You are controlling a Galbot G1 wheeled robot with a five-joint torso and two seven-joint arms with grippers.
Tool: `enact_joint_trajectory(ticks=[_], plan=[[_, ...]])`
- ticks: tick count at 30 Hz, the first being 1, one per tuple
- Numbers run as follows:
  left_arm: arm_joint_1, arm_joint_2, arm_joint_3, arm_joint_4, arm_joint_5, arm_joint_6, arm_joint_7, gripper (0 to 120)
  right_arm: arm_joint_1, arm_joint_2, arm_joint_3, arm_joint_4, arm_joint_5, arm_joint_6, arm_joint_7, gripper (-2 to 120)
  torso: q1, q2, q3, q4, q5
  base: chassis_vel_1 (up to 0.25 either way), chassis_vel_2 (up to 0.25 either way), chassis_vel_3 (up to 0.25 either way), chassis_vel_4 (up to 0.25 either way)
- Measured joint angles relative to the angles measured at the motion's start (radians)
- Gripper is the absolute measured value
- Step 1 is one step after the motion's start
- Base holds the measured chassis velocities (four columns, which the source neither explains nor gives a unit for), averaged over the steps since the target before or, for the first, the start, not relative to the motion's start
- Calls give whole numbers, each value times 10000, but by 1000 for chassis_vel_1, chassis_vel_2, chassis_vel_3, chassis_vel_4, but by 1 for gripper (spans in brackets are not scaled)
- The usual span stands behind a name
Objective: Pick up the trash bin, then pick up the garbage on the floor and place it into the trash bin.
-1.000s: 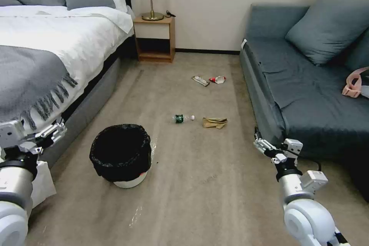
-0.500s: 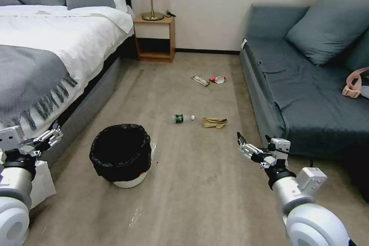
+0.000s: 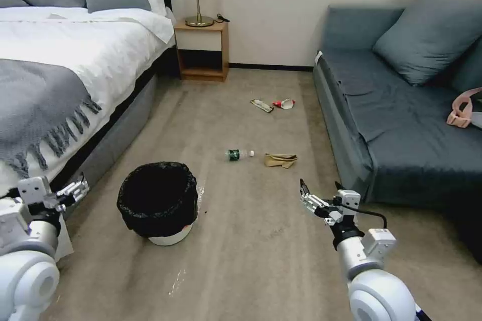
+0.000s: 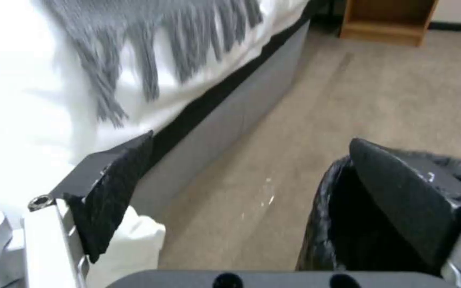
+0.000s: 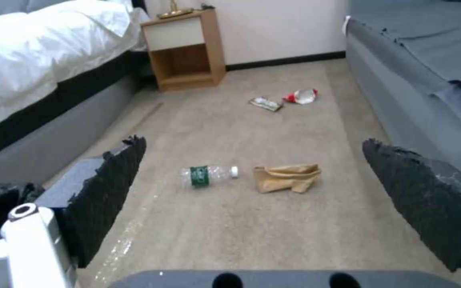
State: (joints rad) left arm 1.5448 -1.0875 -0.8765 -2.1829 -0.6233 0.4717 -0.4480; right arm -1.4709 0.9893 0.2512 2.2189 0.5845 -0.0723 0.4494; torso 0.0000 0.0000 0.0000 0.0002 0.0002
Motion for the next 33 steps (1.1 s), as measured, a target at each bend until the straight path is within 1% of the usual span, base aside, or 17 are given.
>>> enact_joint_trajectory(ticks=[1,7,10,13,14,17,18,20,21,23,24,27,28,29,30,32,33], plan=[[-91,-61,197,205,181,-44,13,99,4,-17,-17,-19,-23,20,-13,100,0,0,0,-4,-3,0,0,0,0],[-274,-147,502,643,529,-144,85,99,227,-87,-128,-185,-39,69,-62,100,0,0,0,-1,-3,0,0,0,0],[-425,-101,611,856,565,-151,110,99,332,-88,-178,-290,-41,84,-76,100,0,0,0,0,-2,0,0,0,0],[-789,53,859,1188,573,-141,129,99,432,-38,-246,-482,-73,108,-95,100,0,0,0,-2,-1,0,0,0,0],[-789,53,859,1188,573,-141,129,99,432,-38,-246,-482,-73,108,-95,100,0,0,0,-2,-1,0,0,0,0],[-1266,177,1293,1584,579,-109,138,99,475,62,-257,-668,-107,137,-122,100,0,0,0,-3,-2,0,0,0,0],[-1266,177,1293,1584,579,-109,138,99,475,62,-257,-668,-107,137,-122,100,0,0,0,-3,-2,0,0,0,0],[-1642,223,1679,1902,595,-101,153,99,531,135,-238,-805,-111,148,-131,100,0,0,0,-3,-2,0,0,0,0],[-1642,223,1679,1902,595,-101,153,99,531,135,-238,-805,-111,148,-131,100,0,0,0,-3,-2,0,0,0,0],[-2050,244,2053,2250,608,-98,168,99,590,210,-231,-923,-111,148,-134,100,0,0,1,-2,-2,0,0,0,0],[-2050,244,2053,2250,608,-98,168,99,590,210,-231,-923,-111,148,-134,100,0,0,1,-2,-2,0,0,0,0],[-2702,198,2563,2892,700,-108,183,99,624,332,-230,-1067,-125,148,-136,100,0,-1,0,-3,-2,0,0,0,0],[-2702,198,2563,2892,700,-108,183,99,624,332,-230,-1067,-125,148,-136,100,0,-1,0,-3,-2,0,0,0,0],[-2862,163,2659,3071,724,-119,186,99,624,354,-232,-1103,-130,148,-139,100,0,0,0,-3,-3,0,0,0,0],[-3111,82,2817,3426,792,-173,196,99,623,383,-232,-1179,-143,148,-141,100,0,0,0,-3,-1,0,0,0,0],[-3196,45,2872,3581,829,-208,204,99,621,389,-232,-1212,-151,148,-144,100,0,0,0,-3,0,0,0,0,0],[-3312,-7,2944,3810,890,-264,214,99,619,392,-232,-1265,-166,149,-146,100,0,0,1,-3,-2,0,0,0,0]])
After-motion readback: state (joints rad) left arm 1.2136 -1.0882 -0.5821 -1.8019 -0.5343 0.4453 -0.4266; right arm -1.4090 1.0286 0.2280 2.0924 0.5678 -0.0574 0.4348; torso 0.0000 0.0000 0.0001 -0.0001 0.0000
